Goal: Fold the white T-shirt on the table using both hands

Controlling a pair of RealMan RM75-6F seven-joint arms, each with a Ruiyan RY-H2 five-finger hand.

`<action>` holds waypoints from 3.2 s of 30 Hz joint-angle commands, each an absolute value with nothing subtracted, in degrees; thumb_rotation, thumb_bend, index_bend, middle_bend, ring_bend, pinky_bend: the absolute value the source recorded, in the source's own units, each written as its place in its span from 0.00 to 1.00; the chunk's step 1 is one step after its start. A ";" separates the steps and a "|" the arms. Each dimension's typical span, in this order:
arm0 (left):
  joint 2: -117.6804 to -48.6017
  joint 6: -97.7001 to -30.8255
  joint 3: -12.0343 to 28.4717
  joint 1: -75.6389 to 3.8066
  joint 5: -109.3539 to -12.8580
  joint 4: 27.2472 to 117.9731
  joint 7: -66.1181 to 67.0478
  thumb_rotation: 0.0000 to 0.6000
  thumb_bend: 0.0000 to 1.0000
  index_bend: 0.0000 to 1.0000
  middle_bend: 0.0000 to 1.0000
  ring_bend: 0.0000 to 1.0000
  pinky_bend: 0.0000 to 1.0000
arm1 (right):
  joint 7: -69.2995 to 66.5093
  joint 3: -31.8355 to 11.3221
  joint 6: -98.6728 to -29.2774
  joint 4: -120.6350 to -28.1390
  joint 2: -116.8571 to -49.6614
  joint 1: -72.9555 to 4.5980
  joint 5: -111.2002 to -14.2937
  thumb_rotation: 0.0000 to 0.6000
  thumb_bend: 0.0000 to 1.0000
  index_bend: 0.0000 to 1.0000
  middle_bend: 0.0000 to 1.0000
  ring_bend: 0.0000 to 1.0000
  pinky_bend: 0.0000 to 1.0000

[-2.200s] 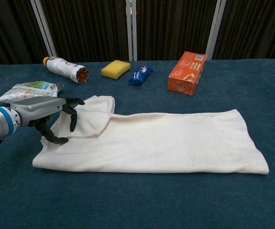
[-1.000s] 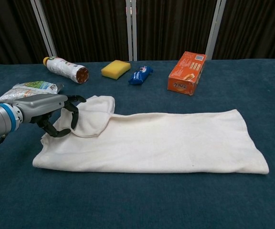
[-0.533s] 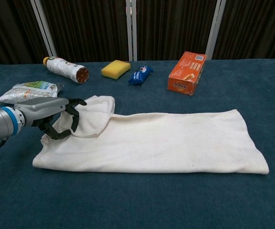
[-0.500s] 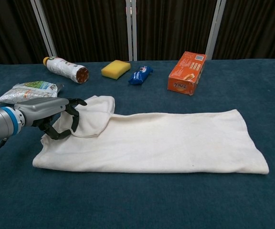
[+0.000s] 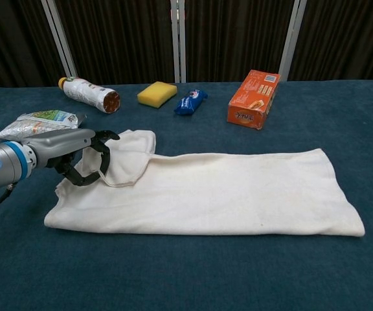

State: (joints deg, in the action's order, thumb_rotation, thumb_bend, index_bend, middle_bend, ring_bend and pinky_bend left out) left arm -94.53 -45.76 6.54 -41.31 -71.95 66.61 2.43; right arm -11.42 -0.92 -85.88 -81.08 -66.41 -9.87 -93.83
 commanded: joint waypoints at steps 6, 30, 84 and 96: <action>-93.47 -45.24 9.53 -42.59 -69.43 67.95 1.62 1.00 0.66 0.63 0.00 0.00 0.00 | -11.43 -1.04 -85.44 -80.79 -66.56 -9.97 -93.55 1.00 0.09 0.11 0.00 0.00 0.00; -102.87 -36.78 17.31 -51.69 -58.08 49.00 0.48 1.00 0.57 0.29 0.00 0.00 0.00 | -11.40 -1.92 -82.67 -78.41 -67.43 -10.55 -90.75 1.00 0.09 0.12 0.00 0.00 0.00; -110.45 -26.42 18.30 -60.57 -58.60 30.23 -2.23 1.00 0.40 0.36 0.00 0.00 0.00 | -14.25 -3.30 -80.93 -75.91 -67.61 -10.72 -88.01 1.00 0.09 0.13 0.00 0.00 0.00; -115.05 -23.69 18.57 -62.35 -59.41 23.28 -3.88 1.00 0.42 0.36 0.00 0.00 0.00 | -14.49 -3.44 -81.32 -75.95 -67.49 -10.54 -87.98 1.00 0.09 0.13 0.00 0.00 0.00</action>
State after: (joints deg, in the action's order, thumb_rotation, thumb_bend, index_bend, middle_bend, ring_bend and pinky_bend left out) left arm -114.80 -23.90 18.52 -62.21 -59.28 23.55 -3.69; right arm -14.49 -3.44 -81.32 -75.94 -67.49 -10.54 -87.98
